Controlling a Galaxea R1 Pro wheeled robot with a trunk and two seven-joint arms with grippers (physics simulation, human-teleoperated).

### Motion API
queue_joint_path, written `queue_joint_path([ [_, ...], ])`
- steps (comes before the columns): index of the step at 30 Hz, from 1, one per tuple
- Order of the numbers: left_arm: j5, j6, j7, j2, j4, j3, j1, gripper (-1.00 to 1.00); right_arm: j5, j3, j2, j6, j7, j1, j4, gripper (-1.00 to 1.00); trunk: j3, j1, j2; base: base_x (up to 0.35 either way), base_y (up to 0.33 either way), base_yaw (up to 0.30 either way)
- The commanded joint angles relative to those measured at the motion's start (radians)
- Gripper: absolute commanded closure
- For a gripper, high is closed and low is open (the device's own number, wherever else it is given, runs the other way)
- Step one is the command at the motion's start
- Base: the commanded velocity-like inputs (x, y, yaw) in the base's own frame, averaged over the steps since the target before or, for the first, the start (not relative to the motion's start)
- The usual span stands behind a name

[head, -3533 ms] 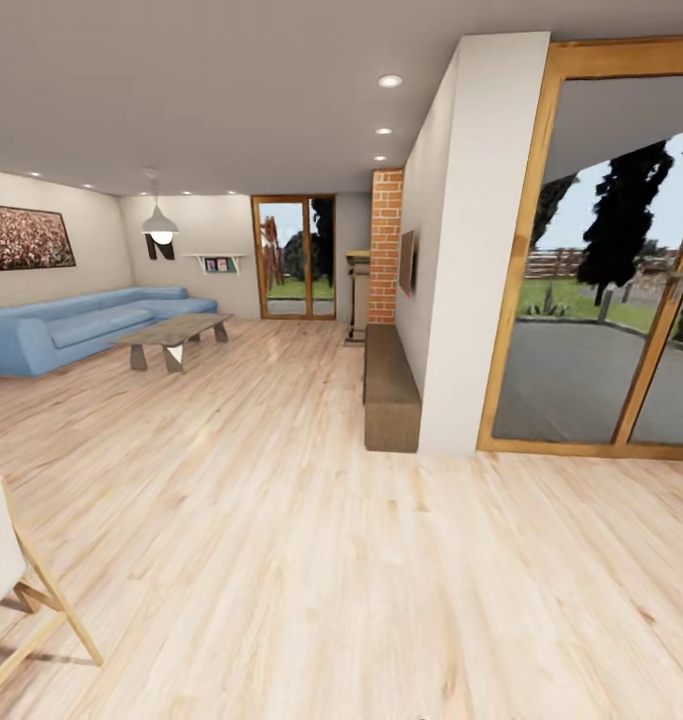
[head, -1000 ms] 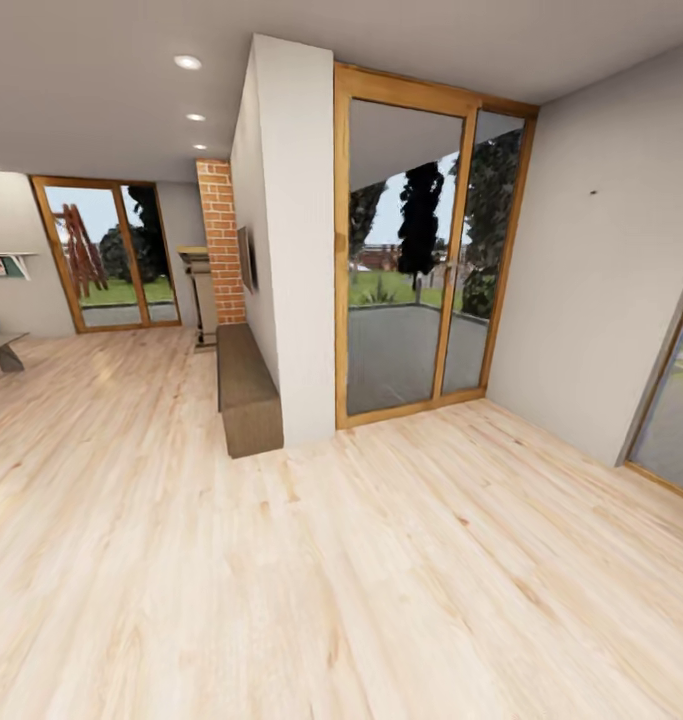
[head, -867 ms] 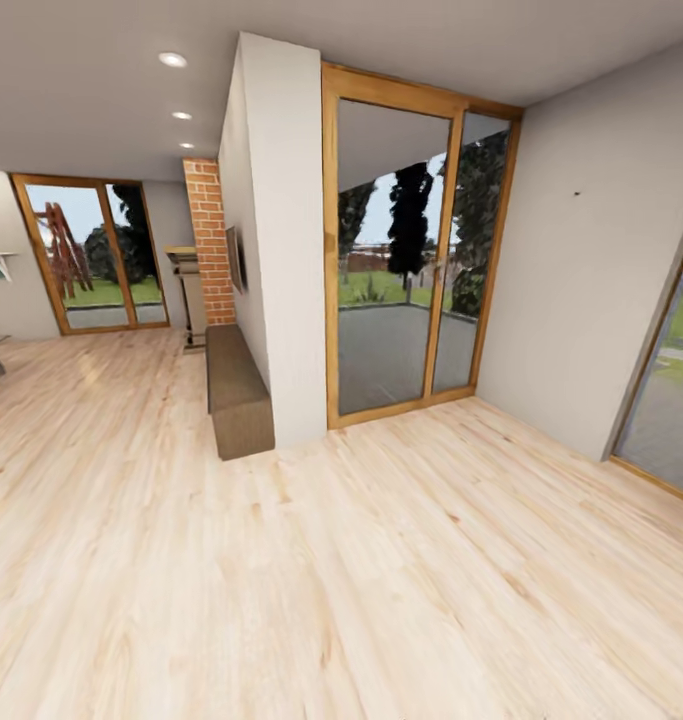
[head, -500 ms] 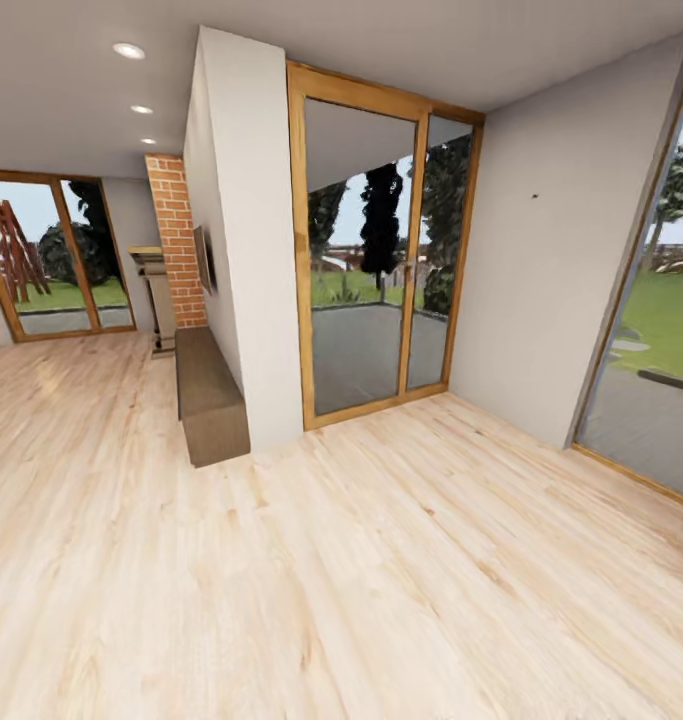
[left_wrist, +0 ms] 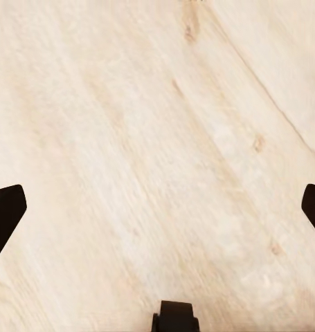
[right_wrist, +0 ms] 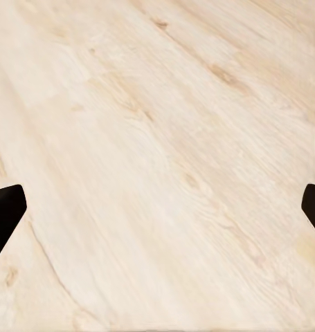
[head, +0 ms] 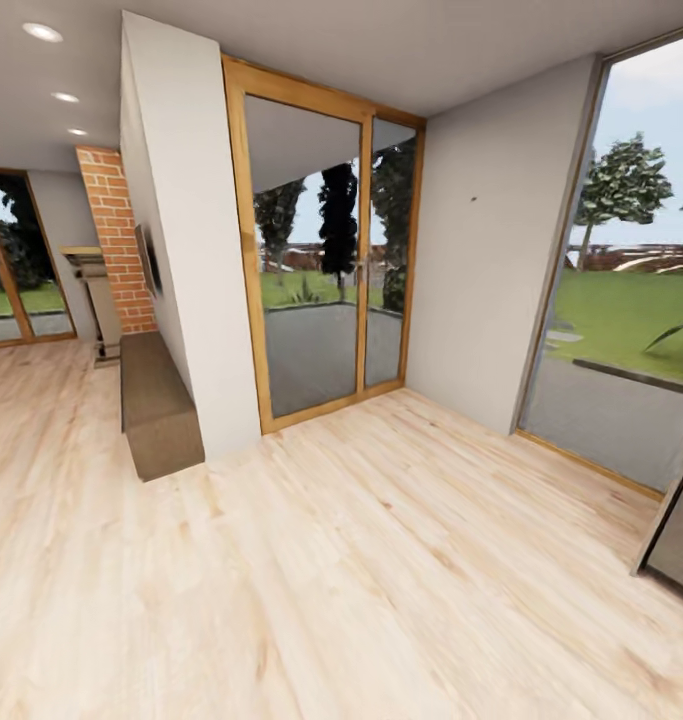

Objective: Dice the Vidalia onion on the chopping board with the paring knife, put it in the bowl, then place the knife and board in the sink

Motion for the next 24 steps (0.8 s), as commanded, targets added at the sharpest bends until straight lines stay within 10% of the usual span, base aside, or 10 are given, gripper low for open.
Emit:
queue_joint_path([
  [1,0.004,-0.002,0.0,0.0,0.0,0.001,0.0,-1.0,0.0,0.0,0.0,-0.003,0.0,0.0,0.0,-1.0,-0.001,0.0,0.0,0.0,-0.185,-0.246],
  [24,0.003,-0.002,0.001,0.0,0.0,0.001,0.0,-1.0,0.0,0.0,0.0,-0.002,0.0,0.0,0.0,-1.0,-0.001,0.0,0.0,0.0,-0.206,-0.246],
])
